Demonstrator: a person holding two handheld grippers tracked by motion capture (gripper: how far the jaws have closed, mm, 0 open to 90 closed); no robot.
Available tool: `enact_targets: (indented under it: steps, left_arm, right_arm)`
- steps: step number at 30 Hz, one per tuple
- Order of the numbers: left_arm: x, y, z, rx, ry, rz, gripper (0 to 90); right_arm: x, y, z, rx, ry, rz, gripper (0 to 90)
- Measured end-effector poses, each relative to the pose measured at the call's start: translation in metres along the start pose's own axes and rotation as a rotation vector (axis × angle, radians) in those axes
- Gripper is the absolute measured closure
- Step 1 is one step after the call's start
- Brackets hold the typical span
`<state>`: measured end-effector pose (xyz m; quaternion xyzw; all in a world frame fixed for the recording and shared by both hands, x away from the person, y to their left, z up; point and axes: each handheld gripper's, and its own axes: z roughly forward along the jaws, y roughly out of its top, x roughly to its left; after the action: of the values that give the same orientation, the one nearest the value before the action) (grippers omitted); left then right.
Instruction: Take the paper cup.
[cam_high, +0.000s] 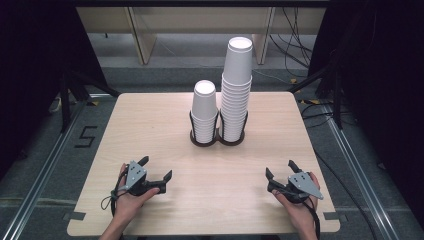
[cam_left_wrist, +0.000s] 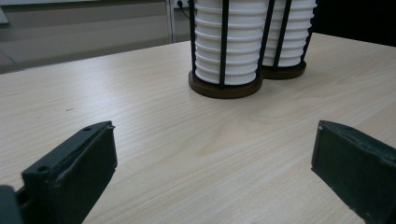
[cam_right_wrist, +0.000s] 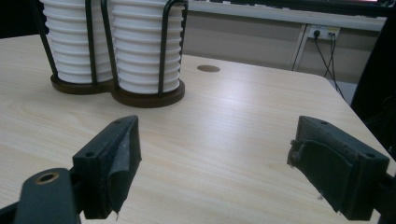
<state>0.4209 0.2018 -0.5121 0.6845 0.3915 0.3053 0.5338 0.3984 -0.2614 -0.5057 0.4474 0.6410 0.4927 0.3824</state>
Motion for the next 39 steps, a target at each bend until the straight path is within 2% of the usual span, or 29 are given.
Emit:
enact_targets:
  steps: [3,4,5,8,10,13,14,15,18,20,21,22,23,24,25,26,27,28,29,30,31,32,33,34,35,36,37,38,39]
  left_arm:
    - [-0.002,0.001,0.002,0.005,0.000,0.014,0.0]
    - [-0.002,0.001,0.002,0.010,0.006,0.018,0.0]
    - [-0.003,0.001,0.002,0.005,0.011,0.017,0.0]
    - [-0.003,0.000,0.002,-0.009,0.005,0.012,0.0]
    - [-0.003,0.000,0.002,-0.007,0.001,0.013,0.0]
    - [-0.004,0.000,0.002,-0.003,-0.007,0.018,0.0]
    - [-0.004,0.001,0.003,-0.002,-0.010,0.020,0.0]
    - [-0.004,0.001,0.003,-0.003,-0.013,0.019,0.0]
    - [-0.002,0.001,0.003,-0.001,-0.020,0.011,0.0]
    - [-0.002,0.001,0.004,0.004,-0.029,-0.002,0.0]
    - [-0.002,0.003,0.005,0.002,-0.036,-0.006,0.0]
    - [-0.003,0.005,0.006,-0.003,-0.043,-0.004,0.0]
    - [-0.004,0.009,0.008,-0.007,-0.048,0.005,0.0]
    - [-0.006,0.019,0.011,-0.027,-0.066,0.016,0.0]
    - [-0.006,0.019,0.011,-0.027,-0.066,0.016,0.0]
    - [-0.007,0.033,0.015,-0.040,-0.084,0.040,0.0]
    - [-0.007,0.033,0.015,-0.040,-0.084,0.040,0.0]
    - [-0.008,0.042,0.018,-0.049,-0.096,0.043,0.0]
    - [-0.009,0.051,0.021,-0.063,-0.110,0.049,0.0]
    - [-0.010,0.062,0.023,-0.067,-0.121,0.062,0.0]
    - [-0.012,0.074,0.026,-0.076,-0.135,0.083,0.0]
    - [-0.014,0.099,0.032,-0.101,-0.165,0.138,0.0]
    - [-0.015,0.111,0.036,-0.102,-0.180,0.149,0.0]
    - [-0.015,0.111,0.036,-0.102,-0.180,0.149,0.0]
    - [-0.017,0.121,0.040,-0.104,-0.202,0.144,0.0]
    - [-0.018,0.140,0.049,-0.110,-0.216,0.156,0.0]
    - [-0.018,0.140,0.049,-0.110,-0.216,0.156,0.0]
    - [-0.019,0.149,0.054,-0.113,-0.215,0.172,0.0]
    - [-0.021,0.157,0.059,-0.119,-0.219,0.175,0.0]
  right_arm:
    - [0.000,-0.001,0.001,-0.020,0.013,0.004,16.2]
    - [0.000,0.000,-0.001,0.003,-0.001,0.007,16.2]
    - [-0.001,0.000,0.000,-0.010,-0.006,0.010,16.0]
    - [-0.001,0.001,0.001,0.015,0.004,0.014,15.7]
    - [-0.001,0.000,0.002,0.003,-0.007,0.002,15.8]
    - [0.002,0.001,0.001,0.026,-0.031,0.006,15.7]
    - [0.002,0.001,0.001,0.026,-0.031,0.006,15.7]
    - [0.001,0.001,0.003,0.019,-0.017,-0.015,15.7]
    - [0.000,0.001,0.003,0.013,-0.023,-0.021,15.7]
    - [0.000,0.001,0.003,0.014,-0.022,-0.007,15.5]
    - [-0.002,0.001,0.004,-0.001,0.006,-0.017,15.5]
    - [-0.002,0.001,0.004,-0.001,0.006,-0.017,15.5]
    - [-0.001,0.001,0.003,0.012,-0.006,0.007,15.4]
    - [-0.001,0.001,0.003,0.018,-0.003,0.004,15.4]
    - [-0.001,0.001,0.003,0.018,-0.003,0.004,15.4]
    - [0.000,0.001,0.002,0.028,-0.018,0.016,15.3]
    - [0.000,0.001,0.002,0.028,-0.018,0.016,15.3]
    - [0.001,0.002,0.002,0.026,-0.013,0.030,15.3]
    - [0.000,0.005,0.004,0.007,0.003,0.004,15.3]
    - [0.001,0.008,0.002,0.014,-0.017,0.010,15.3]
    - [0.001,0.008,0.002,0.014,-0.017,0.010,15.3]
    - [0.000,0.014,0.002,-0.008,-0.024,0.025,15.3]
    - [0.001,0.017,0.000,0.007,-0.027,0.032,15.3]
    - [-0.001,0.020,0.003,-0.025,-0.019,0.021,15.3]
    - [-0.002,0.024,0.003,-0.023,-0.012,0.007,15.3]
    - [-0.002,0.027,0.004,-0.039,-0.010,0.014,15.3]
    - [-0.002,0.027,0.004,-0.039,-0.010,0.014,15.3]
    - [-0.004,0.032,0.005,-0.051,-0.016,-0.011,15.3]
    - [-0.001,0.036,0.006,-0.047,-0.007,0.022,15.3]
